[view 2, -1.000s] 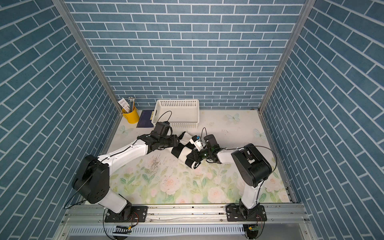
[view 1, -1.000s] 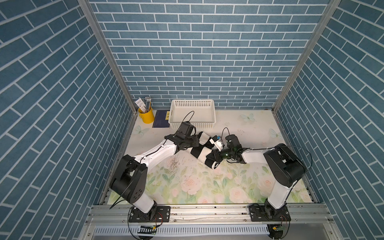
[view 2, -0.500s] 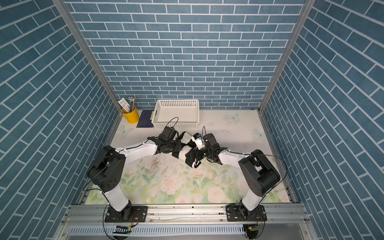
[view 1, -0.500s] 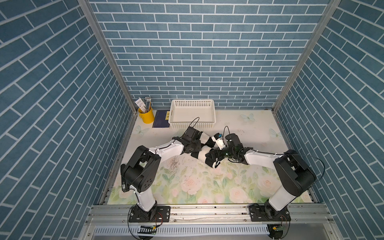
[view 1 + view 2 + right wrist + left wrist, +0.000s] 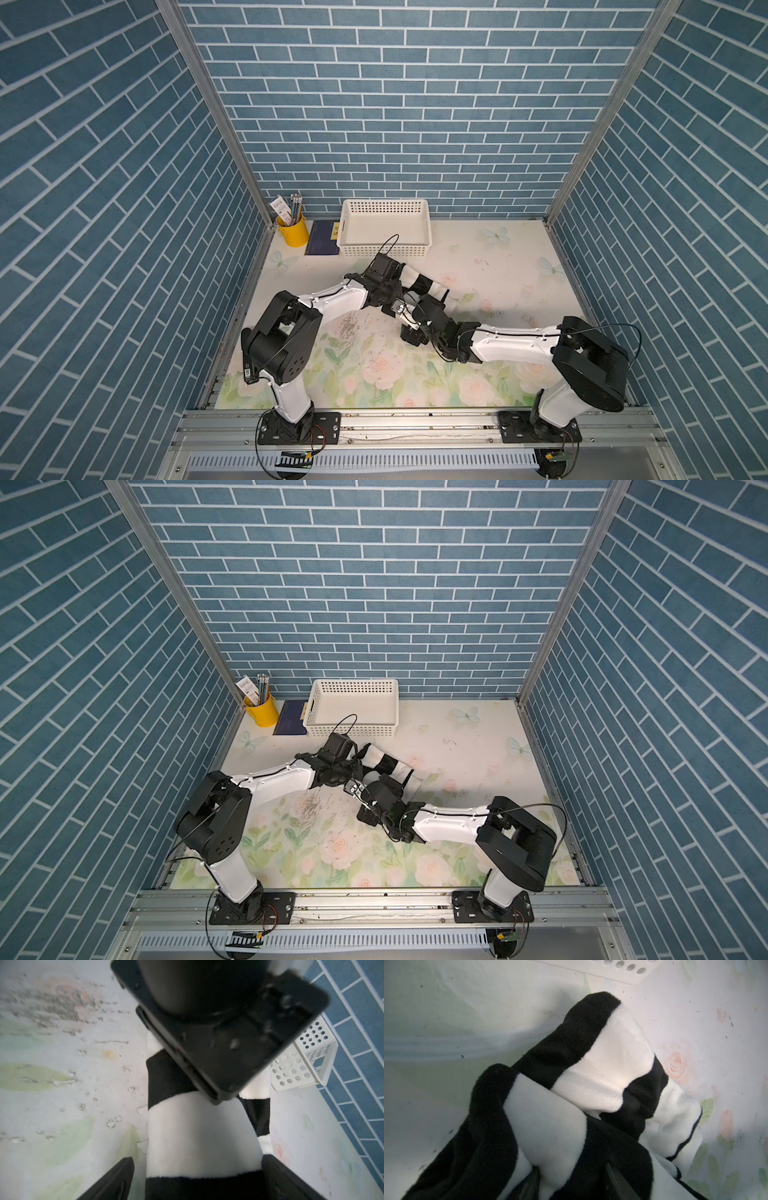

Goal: Roll up the pillowcase
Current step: Roll the pillowcase at the center of the board.

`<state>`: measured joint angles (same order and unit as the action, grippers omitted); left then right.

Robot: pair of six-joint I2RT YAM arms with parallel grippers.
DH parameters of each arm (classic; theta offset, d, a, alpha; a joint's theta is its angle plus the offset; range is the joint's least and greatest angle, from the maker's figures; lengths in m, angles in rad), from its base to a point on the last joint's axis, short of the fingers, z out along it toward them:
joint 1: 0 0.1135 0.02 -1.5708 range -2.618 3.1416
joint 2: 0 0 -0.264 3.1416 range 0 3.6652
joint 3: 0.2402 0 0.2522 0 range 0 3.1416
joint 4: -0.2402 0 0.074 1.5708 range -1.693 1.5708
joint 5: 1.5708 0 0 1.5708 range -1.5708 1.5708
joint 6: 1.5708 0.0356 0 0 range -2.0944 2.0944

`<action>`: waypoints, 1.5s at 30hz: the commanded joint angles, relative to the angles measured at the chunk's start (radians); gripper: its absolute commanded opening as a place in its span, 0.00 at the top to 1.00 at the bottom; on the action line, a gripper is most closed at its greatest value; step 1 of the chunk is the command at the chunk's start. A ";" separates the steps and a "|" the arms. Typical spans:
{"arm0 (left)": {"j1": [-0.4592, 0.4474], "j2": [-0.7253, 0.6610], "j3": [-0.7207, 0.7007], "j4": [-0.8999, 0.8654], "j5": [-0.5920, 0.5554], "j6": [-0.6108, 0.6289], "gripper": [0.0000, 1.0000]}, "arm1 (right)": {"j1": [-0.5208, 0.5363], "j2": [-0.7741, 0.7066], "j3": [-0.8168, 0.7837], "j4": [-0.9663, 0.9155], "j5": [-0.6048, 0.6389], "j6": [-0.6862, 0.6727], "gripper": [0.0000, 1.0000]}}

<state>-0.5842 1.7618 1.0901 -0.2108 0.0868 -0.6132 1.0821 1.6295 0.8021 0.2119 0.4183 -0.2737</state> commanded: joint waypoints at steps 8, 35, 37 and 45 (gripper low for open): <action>-0.010 -0.011 0.024 -0.071 -0.022 0.005 0.48 | -0.023 0.041 0.010 -0.020 -0.083 -0.004 0.78; -0.016 0.013 0.080 0.019 -0.020 -0.026 0.45 | -0.666 0.322 0.069 -0.057 -1.266 0.627 0.57; -0.026 0.068 0.114 0.004 -0.025 -0.041 0.45 | -0.661 0.282 0.071 -0.100 -1.187 0.596 0.39; -0.048 0.158 0.168 -0.039 -0.041 -0.054 0.46 | -0.499 -0.058 0.036 -0.186 -0.542 0.344 0.00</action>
<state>-0.6136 1.8870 1.2564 -0.2123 0.0296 -0.6586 0.5079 1.6711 0.8623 0.1291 -0.4702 0.2138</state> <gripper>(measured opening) 0.544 0.992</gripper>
